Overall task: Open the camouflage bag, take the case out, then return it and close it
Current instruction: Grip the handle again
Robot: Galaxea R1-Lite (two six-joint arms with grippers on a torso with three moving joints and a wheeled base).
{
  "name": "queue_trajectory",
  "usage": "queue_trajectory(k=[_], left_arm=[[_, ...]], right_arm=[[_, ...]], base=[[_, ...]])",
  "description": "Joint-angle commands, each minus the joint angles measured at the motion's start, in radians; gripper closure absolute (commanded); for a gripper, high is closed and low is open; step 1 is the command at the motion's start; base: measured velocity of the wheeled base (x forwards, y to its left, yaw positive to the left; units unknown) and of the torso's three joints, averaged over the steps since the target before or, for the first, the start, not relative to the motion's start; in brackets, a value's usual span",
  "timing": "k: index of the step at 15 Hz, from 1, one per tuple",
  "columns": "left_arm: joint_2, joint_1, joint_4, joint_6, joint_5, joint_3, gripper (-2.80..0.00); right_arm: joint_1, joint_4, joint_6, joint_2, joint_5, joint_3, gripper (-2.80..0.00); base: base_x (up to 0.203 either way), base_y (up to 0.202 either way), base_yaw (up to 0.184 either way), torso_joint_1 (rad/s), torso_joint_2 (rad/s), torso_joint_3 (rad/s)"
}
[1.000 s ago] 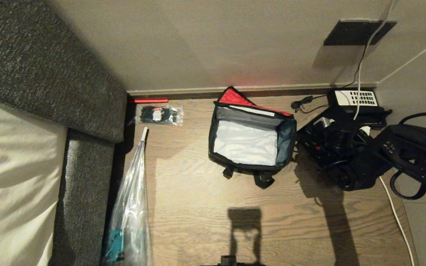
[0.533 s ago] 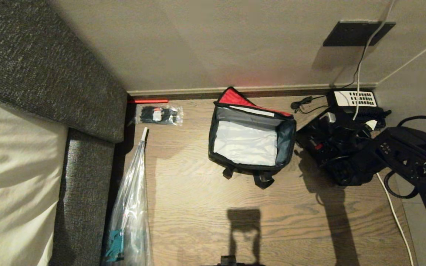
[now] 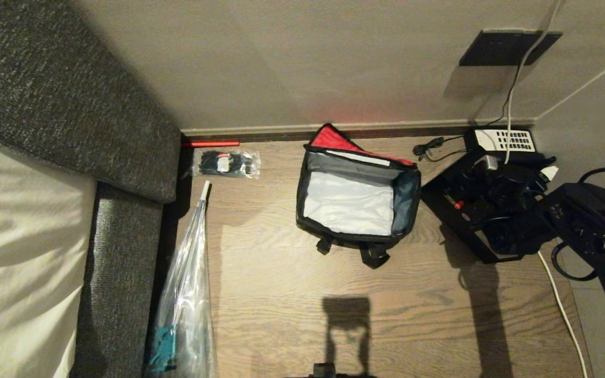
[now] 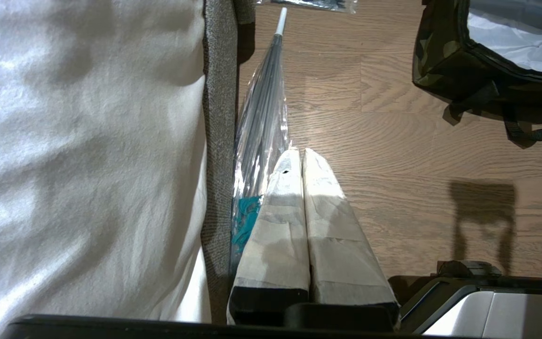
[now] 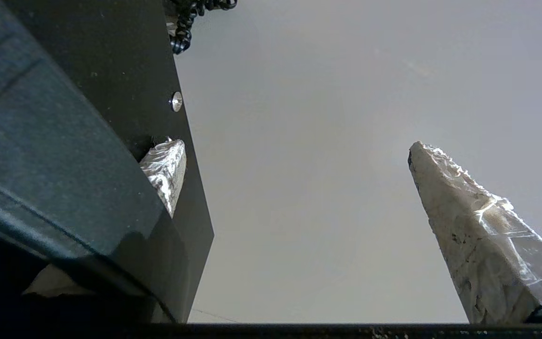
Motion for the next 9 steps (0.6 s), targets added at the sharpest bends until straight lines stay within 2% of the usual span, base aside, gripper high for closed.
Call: queue_trajectory(k=[1, 2, 6, 9], left_arm=[[-0.002, 0.000, 0.000, 0.000, 0.001, 0.000, 0.00], [-0.002, 0.000, 0.000, 0.000, 0.001, 0.000, 0.00], [-0.002, 0.000, 0.000, 0.000, 0.001, 0.000, 0.00], [-0.002, 0.000, 0.000, 0.000, 0.001, 0.000, 0.00]], right_arm=[[-0.003, -0.011, 0.001, 0.012, -0.006, 0.014, -0.52], [-0.003, -0.026, -0.002, 0.012, -0.005, 0.020, 0.00], [-0.001, -0.079, -0.018, 0.026, -0.005, 0.002, 0.00], [0.000, -0.152, -0.075, 0.025, -0.005, 0.002, 0.00]], base=[[0.000, 0.000, 0.000, 0.000, 0.00, 0.000], [0.000, 0.000, 0.000, 0.000, 0.00, 0.000], [0.000, 0.000, 0.000, 0.000, 0.00, 0.000], [0.000, 0.000, 0.000, 0.000, 0.00, 0.000]])
